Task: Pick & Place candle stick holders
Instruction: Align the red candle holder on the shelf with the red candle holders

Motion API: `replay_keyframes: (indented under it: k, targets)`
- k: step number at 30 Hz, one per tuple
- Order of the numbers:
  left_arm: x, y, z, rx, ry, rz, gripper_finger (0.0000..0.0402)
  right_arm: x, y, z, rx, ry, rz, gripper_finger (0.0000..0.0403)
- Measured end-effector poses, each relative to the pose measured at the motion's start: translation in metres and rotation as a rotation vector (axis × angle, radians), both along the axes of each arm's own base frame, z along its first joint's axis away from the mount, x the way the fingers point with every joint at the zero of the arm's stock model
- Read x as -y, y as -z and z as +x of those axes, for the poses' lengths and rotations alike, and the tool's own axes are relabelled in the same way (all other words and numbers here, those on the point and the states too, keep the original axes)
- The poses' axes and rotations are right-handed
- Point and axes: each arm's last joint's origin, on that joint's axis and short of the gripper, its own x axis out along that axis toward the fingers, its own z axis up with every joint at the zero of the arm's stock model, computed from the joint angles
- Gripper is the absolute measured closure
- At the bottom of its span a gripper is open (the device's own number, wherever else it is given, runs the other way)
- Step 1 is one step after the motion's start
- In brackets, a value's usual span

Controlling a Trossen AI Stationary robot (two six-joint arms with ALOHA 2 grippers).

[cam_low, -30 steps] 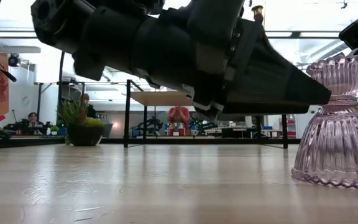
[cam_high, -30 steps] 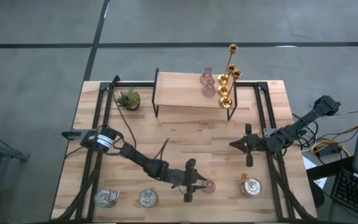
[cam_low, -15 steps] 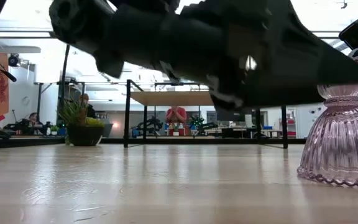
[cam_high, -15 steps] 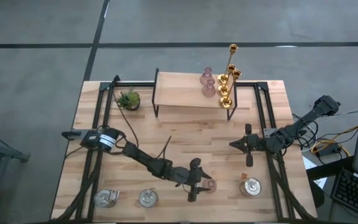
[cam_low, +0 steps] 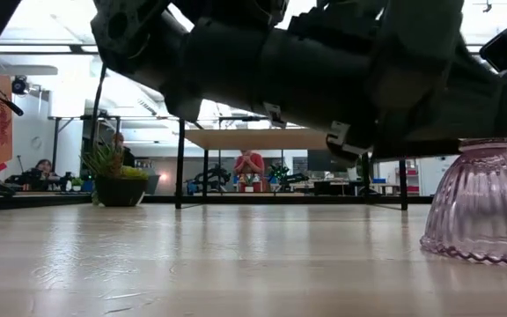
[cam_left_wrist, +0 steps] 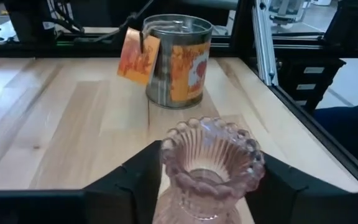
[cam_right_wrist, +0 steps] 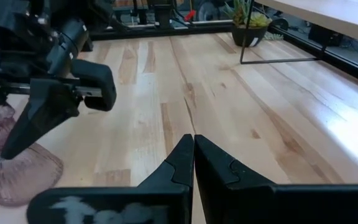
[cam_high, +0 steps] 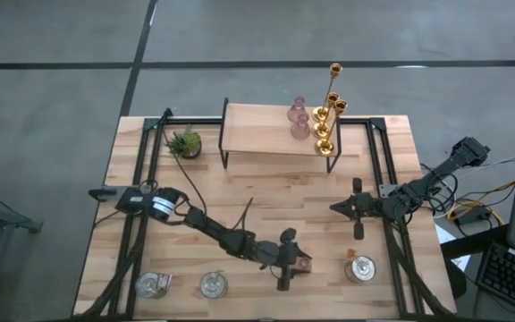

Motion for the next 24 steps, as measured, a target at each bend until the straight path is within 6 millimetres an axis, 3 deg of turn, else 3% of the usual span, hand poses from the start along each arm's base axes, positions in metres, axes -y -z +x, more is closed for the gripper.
replay_keyframes:
  k: [6,12,19,24]
  targets:
    - [-0.006,0.003,0.0,-0.01,-0.011,0.001,0.0272,0.0,0.0,0.0,0.0,0.0,0.0,0.0394]
    - [-0.019,-0.007,0.004,0.01,-0.052,-0.006,0.0273,0.0,0.0,0.0,0.0,0.0,0.0,0.0394]
    - [-0.05,-0.032,0.009,0.042,-0.146,0.036,0.0261,0.0,0.0,0.0,0.0,-0.001,0.001,0.0394]
    - [-0.084,-0.068,0.01,0.093,-0.224,0.036,0.0273,0.0,0.0,0.0,0.0,-0.002,0.001,0.0394]
